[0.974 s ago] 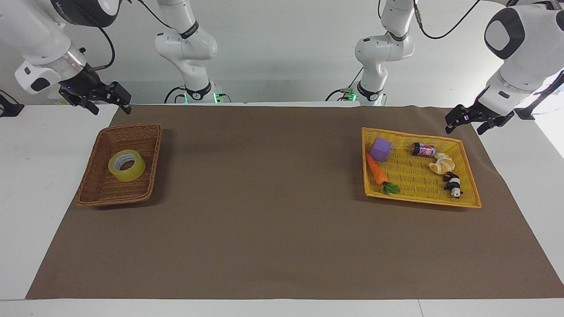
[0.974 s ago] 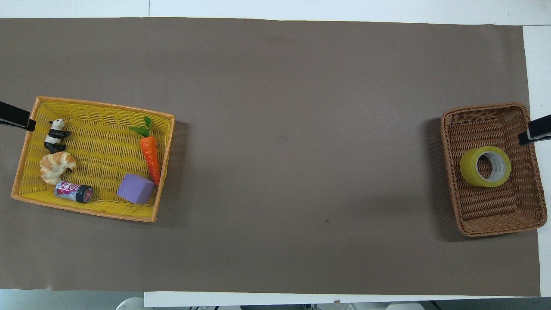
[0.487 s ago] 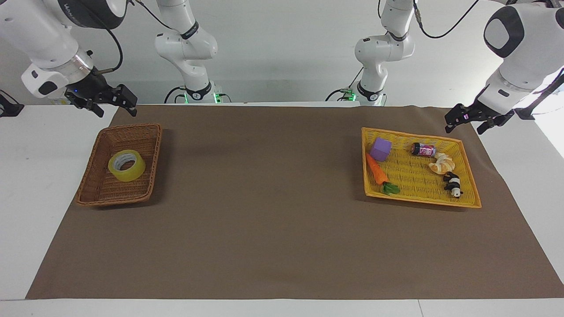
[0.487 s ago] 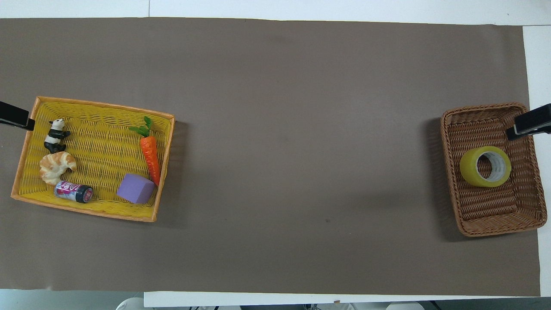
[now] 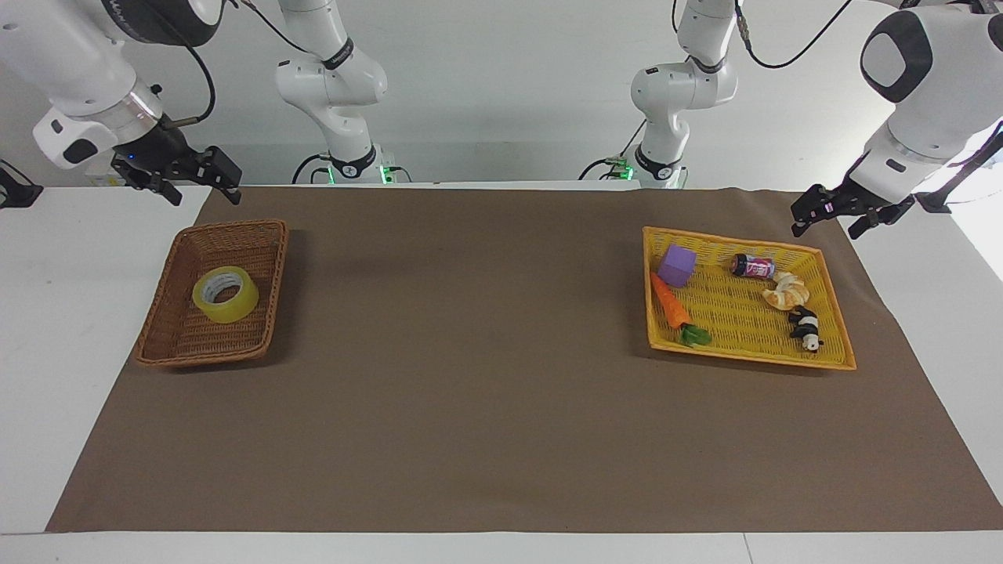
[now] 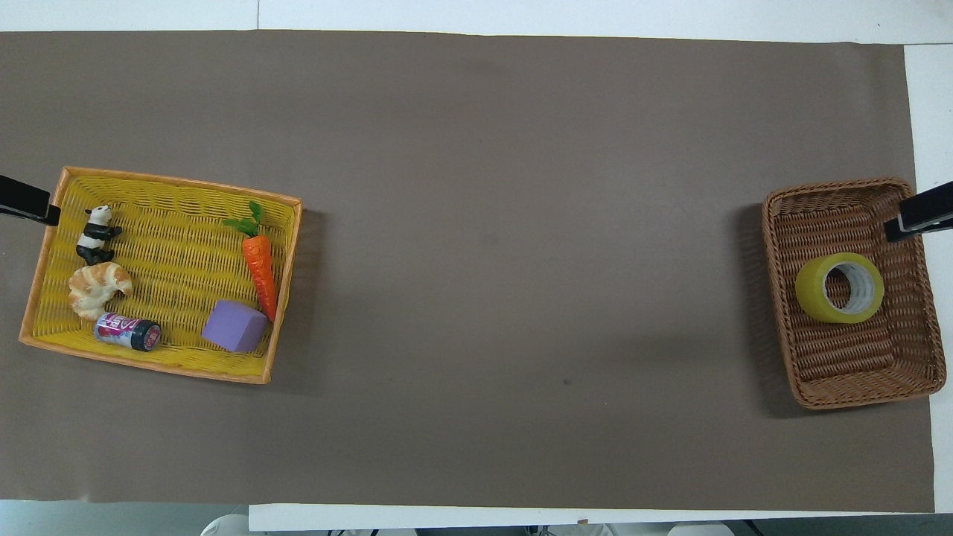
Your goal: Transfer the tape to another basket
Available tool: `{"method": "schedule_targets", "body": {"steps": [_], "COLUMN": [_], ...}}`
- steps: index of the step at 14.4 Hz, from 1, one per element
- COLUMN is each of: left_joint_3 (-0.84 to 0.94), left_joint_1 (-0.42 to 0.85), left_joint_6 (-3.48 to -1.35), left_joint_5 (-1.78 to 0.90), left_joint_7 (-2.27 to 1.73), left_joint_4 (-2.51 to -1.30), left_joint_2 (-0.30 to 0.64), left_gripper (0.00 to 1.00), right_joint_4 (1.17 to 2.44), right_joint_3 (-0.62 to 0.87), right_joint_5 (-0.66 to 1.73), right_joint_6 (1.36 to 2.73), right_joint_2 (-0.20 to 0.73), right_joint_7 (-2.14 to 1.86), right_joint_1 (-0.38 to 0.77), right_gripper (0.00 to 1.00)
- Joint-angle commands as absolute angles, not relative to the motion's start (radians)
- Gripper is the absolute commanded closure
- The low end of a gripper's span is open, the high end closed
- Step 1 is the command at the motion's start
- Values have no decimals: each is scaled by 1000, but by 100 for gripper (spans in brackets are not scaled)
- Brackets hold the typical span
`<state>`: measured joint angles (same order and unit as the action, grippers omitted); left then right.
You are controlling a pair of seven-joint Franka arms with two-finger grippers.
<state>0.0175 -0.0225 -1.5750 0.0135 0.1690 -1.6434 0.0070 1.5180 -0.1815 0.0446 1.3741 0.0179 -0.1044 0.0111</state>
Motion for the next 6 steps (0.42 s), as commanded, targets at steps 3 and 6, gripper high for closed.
{"method": "schedule_targets", "body": {"steps": [3, 6], "left_joint_3": [11, 11], "left_joint_1": [-20, -20], "left_joint_6": [-1577, -1577], "left_joint_5": [8, 8], "left_joint_7": [176, 176], "left_joint_4": [-1641, -1641], "left_joint_2": [-2, -2], "left_gripper": [0, 0], "right_joint_4": [1536, 1532], "right_joint_3": [-204, -196], "right_joint_5": [5, -8], "right_joint_6": [1373, 1382], "right_joint_2": [3, 3], "right_joint_7": [-92, -94], "right_joint_1": [26, 25], "right_gripper": [0, 0]}}
